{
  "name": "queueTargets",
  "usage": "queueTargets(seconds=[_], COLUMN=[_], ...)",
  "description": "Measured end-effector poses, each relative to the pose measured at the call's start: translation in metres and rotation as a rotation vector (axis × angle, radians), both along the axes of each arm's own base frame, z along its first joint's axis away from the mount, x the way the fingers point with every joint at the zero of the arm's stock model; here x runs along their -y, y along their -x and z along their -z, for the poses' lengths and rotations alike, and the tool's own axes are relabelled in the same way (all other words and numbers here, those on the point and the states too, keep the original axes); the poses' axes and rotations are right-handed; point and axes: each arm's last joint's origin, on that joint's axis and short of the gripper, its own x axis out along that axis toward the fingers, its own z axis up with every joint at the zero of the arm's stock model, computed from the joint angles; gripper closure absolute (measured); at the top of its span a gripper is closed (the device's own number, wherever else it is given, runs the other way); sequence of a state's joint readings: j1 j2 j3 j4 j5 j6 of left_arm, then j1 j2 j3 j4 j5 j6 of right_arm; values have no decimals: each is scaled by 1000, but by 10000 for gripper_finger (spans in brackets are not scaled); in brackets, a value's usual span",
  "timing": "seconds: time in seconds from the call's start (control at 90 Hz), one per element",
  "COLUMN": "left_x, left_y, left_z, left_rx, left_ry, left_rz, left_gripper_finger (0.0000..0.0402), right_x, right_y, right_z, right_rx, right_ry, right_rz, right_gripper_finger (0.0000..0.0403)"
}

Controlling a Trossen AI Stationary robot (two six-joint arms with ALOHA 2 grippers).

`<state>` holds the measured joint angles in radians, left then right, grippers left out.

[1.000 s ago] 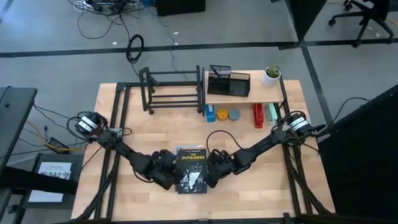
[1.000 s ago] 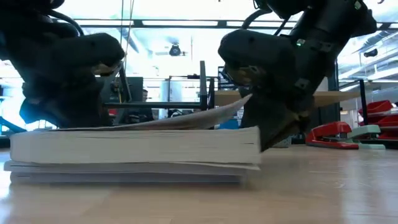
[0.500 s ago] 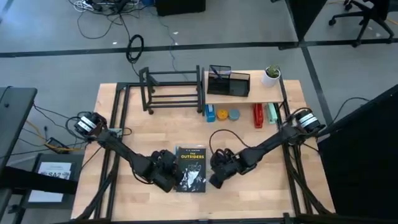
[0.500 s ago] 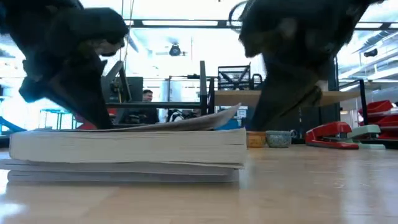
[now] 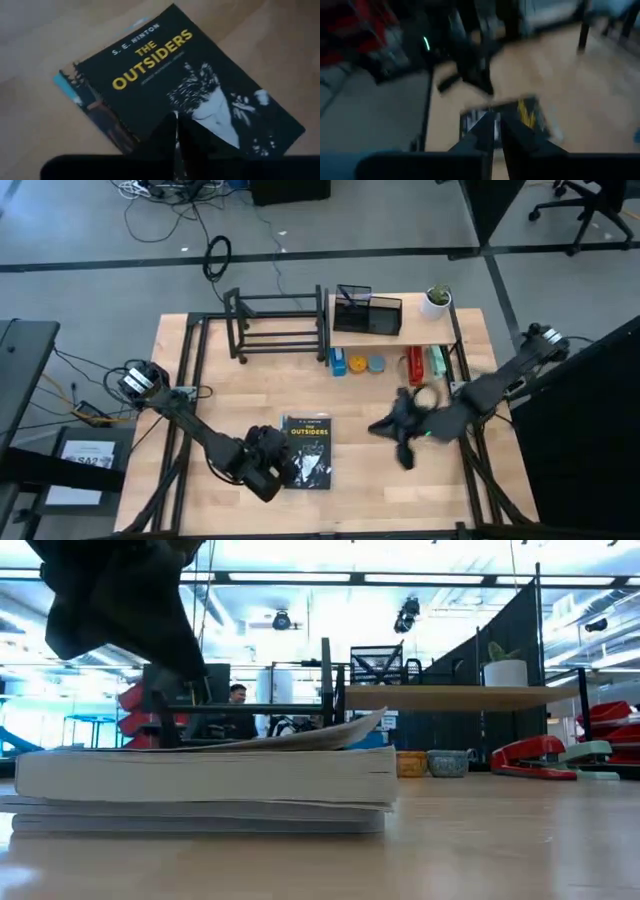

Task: Stock shelves
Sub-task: Remove the purple ballpen from the pen holder

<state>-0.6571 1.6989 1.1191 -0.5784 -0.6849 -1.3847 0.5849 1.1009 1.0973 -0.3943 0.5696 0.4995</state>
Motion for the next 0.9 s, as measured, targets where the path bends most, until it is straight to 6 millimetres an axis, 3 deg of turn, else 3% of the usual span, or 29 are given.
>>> queueTargets(seconds=[0.189, 0.3, 0.433, 0.644, 0.9], left_x=[1, 2, 2, 3, 3], left_y=[-2, -3, -3, -4, -6], left_z=[-1, -1, -2, -2, -4], left_rx=[20, 25, 31, 34, 68], left_ry=[5, 9, 14, 9, -28], left_rz=[13, 13, 13, 22, 32], left_gripper_finger=[402, 402, 402, 402, 402], right_x=[59, 89, 116, 158, 218], right_y=[32, 41, 39, 36, 25], right_z=[-36, -39, -38, -30, -10], right_rx=[167, 140, 71, -57, -165], right_ry=[114, 208, 323, 399, 313], right_rz=[300, 439, 534, 539, 445], right_gripper_finger=[393, 370, 312, 224, 195])
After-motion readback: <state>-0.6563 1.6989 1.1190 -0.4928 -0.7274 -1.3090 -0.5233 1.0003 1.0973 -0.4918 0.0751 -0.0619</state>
